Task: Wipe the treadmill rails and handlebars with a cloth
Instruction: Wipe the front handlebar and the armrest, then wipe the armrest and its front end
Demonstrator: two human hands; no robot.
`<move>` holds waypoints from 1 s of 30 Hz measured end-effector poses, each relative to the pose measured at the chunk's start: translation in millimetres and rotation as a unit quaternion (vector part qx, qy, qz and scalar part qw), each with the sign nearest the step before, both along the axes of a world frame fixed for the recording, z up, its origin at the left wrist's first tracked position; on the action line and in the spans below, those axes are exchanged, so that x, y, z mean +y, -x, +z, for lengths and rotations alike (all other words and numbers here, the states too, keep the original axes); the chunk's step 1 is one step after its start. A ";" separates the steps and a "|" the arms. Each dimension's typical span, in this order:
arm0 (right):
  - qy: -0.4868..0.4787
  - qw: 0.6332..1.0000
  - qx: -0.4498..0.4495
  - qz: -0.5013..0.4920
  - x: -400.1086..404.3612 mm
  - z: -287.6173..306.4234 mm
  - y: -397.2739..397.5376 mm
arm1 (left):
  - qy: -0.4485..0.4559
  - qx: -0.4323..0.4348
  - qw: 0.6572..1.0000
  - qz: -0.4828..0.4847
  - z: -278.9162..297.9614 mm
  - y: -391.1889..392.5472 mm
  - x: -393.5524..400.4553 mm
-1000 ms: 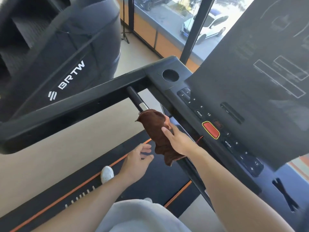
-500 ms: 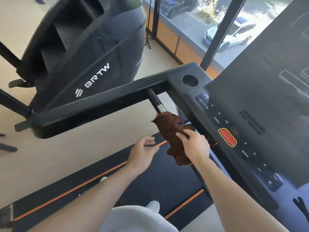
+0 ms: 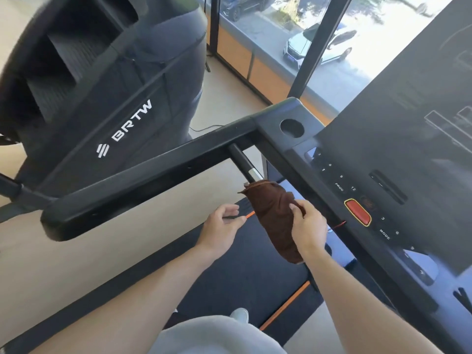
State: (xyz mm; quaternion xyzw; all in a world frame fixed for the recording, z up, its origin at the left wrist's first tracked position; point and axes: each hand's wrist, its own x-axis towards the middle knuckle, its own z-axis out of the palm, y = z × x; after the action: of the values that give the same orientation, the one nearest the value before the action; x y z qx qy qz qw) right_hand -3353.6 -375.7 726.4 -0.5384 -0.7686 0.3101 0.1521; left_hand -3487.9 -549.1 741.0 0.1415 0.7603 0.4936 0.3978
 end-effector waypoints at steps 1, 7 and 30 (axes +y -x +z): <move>-0.013 0.999 0.050 0.014 -10.6 5.2 3.1 | -0.012 0.002 1.000 0.005 3.9 4.6 -5.1; -0.101 0.905 0.159 0.382 -86.4 49.8 45.0 | -0.131 -0.193 0.972 0.010 22.3 50.5 -29.4; 0.263 0.861 0.031 0.434 -186.5 48.4 153.0 | 0.075 0.280 0.877 0.382 26.8 62.0 -227.4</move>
State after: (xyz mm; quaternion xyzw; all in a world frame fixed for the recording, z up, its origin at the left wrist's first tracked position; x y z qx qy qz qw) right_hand -3506.6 -562.2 774.8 -0.1606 -0.8094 0.5516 -0.1213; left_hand -3549.9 -776.4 767.9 -0.0576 0.8699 0.4881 -0.0421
